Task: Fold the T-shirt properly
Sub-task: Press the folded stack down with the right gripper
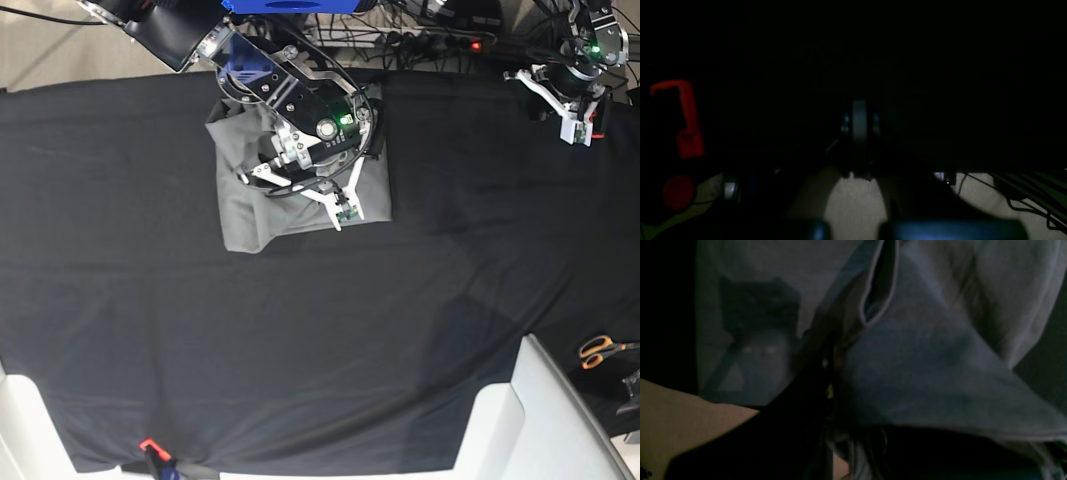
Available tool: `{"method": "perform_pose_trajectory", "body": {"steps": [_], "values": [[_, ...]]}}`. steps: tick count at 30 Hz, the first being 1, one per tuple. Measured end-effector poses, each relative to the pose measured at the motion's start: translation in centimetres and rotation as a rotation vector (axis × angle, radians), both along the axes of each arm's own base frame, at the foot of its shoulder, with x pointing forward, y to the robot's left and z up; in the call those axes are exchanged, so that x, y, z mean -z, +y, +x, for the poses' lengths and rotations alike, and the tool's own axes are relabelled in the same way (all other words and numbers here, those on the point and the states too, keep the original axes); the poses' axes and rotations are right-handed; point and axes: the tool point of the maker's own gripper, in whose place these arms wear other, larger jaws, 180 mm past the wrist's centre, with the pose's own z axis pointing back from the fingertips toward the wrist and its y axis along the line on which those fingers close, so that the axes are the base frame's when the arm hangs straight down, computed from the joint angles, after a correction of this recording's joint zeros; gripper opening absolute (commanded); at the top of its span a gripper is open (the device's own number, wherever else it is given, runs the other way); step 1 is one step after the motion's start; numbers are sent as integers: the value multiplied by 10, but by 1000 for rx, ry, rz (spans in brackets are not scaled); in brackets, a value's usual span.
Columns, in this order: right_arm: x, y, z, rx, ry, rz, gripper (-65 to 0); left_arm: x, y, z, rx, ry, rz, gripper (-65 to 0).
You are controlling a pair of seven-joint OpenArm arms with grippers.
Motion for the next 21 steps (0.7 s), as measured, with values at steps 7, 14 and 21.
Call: {"method": "perform_pose_trajectory", "body": {"steps": [7,14,21], "values": [[0,0,1,2,-1,1,-648,0,0,0,0,0,0,-650],[-1,1,1,4,-3,5,-648,0,0,0,0,0,0,-650],[-2,9,-2,3,12,30,-650,0,0,0,0,0,0,-650]]}}
